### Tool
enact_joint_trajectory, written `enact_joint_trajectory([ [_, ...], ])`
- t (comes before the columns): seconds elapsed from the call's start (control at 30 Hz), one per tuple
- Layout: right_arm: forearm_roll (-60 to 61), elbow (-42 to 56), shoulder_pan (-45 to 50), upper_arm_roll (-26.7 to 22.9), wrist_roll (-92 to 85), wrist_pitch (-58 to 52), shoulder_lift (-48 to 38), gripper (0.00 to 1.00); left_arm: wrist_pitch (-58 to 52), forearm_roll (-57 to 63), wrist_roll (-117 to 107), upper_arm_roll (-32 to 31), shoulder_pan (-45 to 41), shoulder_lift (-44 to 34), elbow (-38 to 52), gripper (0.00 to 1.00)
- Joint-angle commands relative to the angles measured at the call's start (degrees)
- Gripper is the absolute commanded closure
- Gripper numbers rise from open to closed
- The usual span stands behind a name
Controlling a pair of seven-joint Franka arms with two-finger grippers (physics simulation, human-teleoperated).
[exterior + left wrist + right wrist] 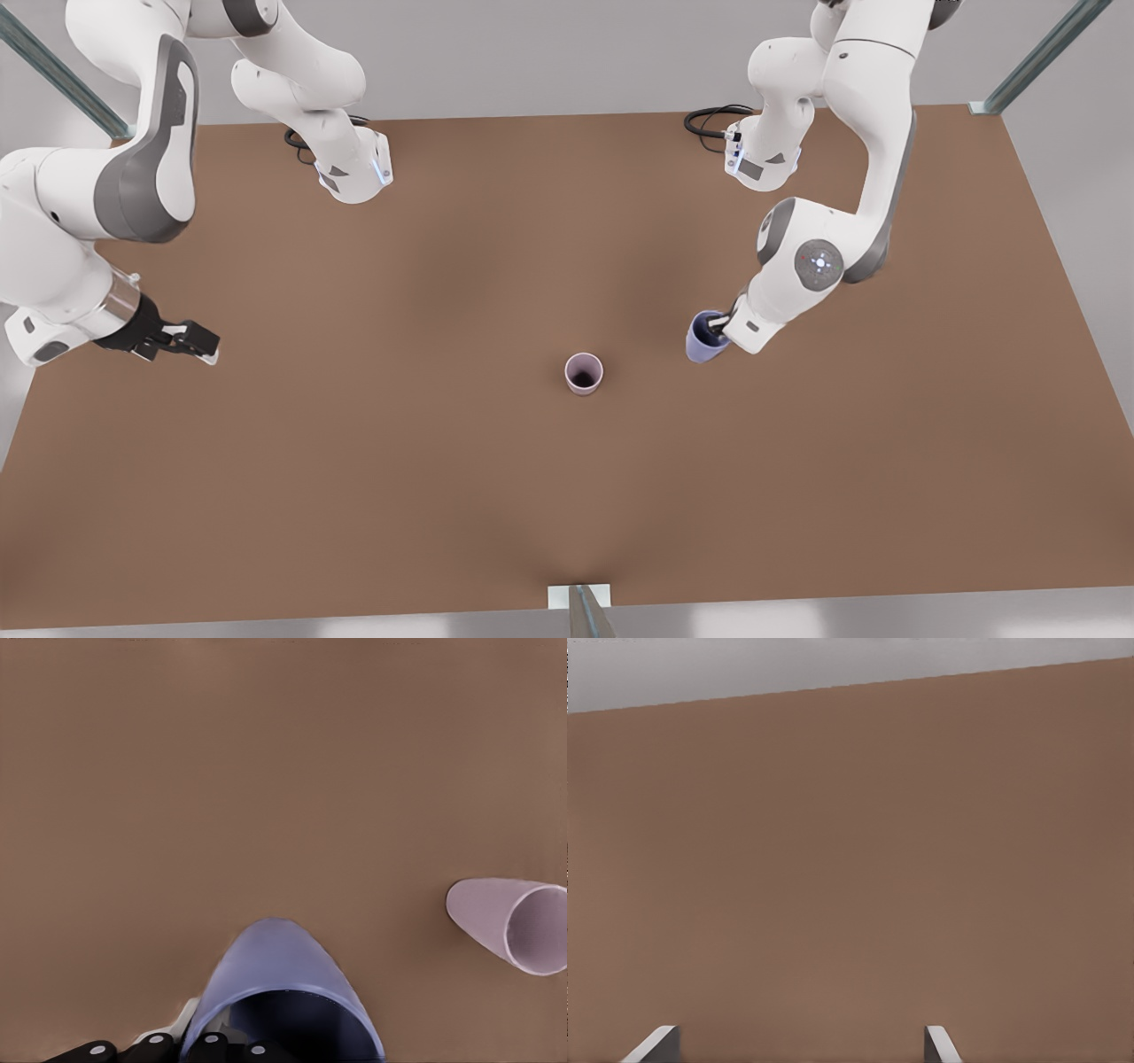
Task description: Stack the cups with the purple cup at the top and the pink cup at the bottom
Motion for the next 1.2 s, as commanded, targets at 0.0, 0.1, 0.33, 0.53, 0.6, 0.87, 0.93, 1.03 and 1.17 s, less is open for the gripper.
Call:
enact_joint_trajectory([
  [0.0,0.09,0.03,0.02,0.0,0.0,0.09,0.1,0.0,0.03,-5.4,-1.26,-0.04,-0.64,0.6,0.9,0.79],
  [0.1,0.0,0.29,0.02,0.0,0.0,0.09,0.28,0.0,0.03,-5.4,-9.52,-0.13,-4.15,4.73,7.05,0.79],
  [0.33,0.0,0.47,-0.07,0.0,0.0,0.35,1.07,0.0,0.12,-8.12,-23.06,-0.13,-10.75,12.64,18.47,0.79],
  [0.53,0.0,0.82,-0.07,-0.09,0.0,0.35,1.16,0.0,-0.94,-8.21,-27.02,-0.13,-13.39,17.66,23.14,0.79],
  [0.6,0.0,0.82,-0.07,-0.09,0.0,0.35,1.07,0.0,-1.11,-8.21,-27.02,-0.13,-13.74,18.19,23.23,0.79],
  [0.87,0.0,1.96,-0.6,-0.18,0.0,0.35,1.07,0.0,-0.5,-8.03,-28.08,-0.13,-15.06,20.03,23.23,0.79],
  [0.93,0.0,2.05,-0.6,-0.18,0.0,0.35,1.07,0.0,-0.76,-7.77,-27.99,0.05,-14.97,19.86,23.23,0.79],
  [1.03,0.0,2.05,-0.6,-0.18,0.0,0.26,1.07,0.0,-0.67,-7.68,-28.08,0.14,-14.97,19.86,23.23,0.79],
  [1.17,0.0,2.14,-0.86,-0.18,0.0,0.26,1.07,0.0,-0.41,-7.68,-28.16,0.23,-15.06,20.03,23.32,0.79],
])
